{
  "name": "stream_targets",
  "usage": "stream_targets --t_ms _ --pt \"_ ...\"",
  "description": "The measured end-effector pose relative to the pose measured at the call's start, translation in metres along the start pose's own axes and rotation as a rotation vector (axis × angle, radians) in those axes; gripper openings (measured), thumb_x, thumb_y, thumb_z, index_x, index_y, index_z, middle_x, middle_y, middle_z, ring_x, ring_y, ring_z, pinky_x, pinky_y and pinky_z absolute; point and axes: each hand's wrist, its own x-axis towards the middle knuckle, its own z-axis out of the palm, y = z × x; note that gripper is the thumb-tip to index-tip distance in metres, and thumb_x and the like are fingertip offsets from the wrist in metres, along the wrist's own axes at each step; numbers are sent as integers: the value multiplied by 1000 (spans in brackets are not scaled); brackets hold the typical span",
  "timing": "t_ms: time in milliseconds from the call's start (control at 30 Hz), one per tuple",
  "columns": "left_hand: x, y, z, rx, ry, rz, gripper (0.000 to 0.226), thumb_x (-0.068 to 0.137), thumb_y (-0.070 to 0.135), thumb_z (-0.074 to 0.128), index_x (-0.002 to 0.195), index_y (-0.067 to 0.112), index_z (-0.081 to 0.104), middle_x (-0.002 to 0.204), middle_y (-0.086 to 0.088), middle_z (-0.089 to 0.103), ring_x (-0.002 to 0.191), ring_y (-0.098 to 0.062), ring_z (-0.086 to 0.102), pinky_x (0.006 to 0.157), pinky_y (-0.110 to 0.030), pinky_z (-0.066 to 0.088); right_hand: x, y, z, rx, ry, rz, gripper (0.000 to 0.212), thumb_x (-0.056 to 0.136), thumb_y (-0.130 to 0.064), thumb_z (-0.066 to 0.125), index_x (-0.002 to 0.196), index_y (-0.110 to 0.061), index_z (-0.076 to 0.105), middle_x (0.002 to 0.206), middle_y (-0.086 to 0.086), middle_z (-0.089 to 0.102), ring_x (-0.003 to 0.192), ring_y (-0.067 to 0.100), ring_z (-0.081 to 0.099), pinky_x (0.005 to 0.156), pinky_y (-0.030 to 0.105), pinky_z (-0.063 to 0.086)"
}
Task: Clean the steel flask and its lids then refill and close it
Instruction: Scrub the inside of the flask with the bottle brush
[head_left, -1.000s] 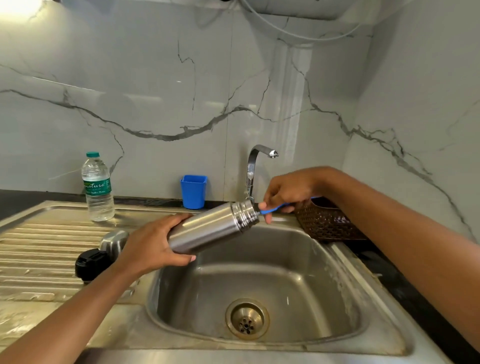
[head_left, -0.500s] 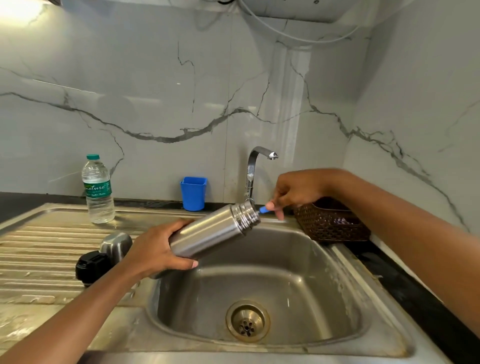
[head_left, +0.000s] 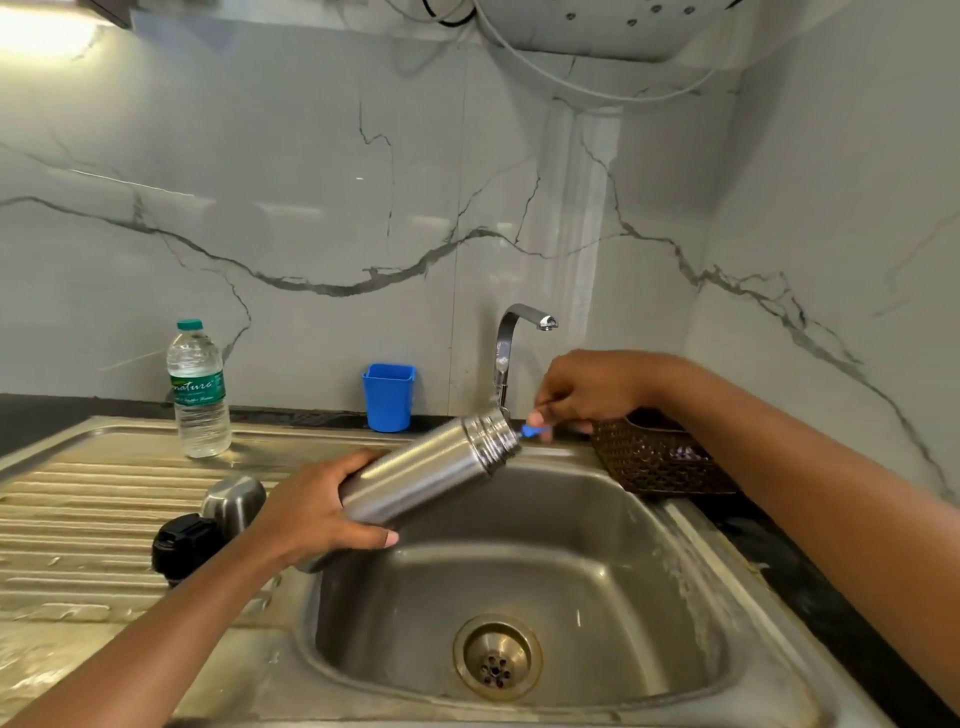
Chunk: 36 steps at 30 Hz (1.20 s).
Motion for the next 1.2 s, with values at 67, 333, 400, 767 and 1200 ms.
stream_targets --t_ms 67,333,400,767,1200 --pt "-2 4 6 -6 -78 22 92 37 71 69 122 44 45 104 16 60 93 -4 58 80 -25 50 2 0 -16 278 -282 149 37 95 -41 48 95 -11 70 51 -5 51 37 9 35 39 19 29" --pt "2 1 4 -189 -63 -44 120 21 85 70 123 25 53 106 5 63 96 -12 61 75 -21 47 -10 19 17 -723 734 -354 33 89 -44 46 89 -18 67 75 -4 63 66 18 59 59 29 44" --pt "1 2 3 -181 -61 -37 120 19 85 69 122 26 53 104 6 63 93 -11 61 72 -18 45 -9 19 18 -642 654 -319 38 92 -45 42 89 -18 67 75 -2 65 65 20 60 55 30 45" --pt "0 8 3 -46 -13 -34 103 29 75 66 120 30 50 99 12 59 85 -3 57 64 -12 40 10 8 3 -255 251 -38 38 91 -52 47 106 -23 67 84 -9 66 71 7 59 71 27 41" --pt "0 5 4 -51 8 -25 95 33 72 66 118 32 50 96 13 59 84 -5 59 64 -13 41 27 -9 -36 124 -313 165 35 96 -43 46 96 -17 69 55 -8 51 42 7 33 45 20 29"
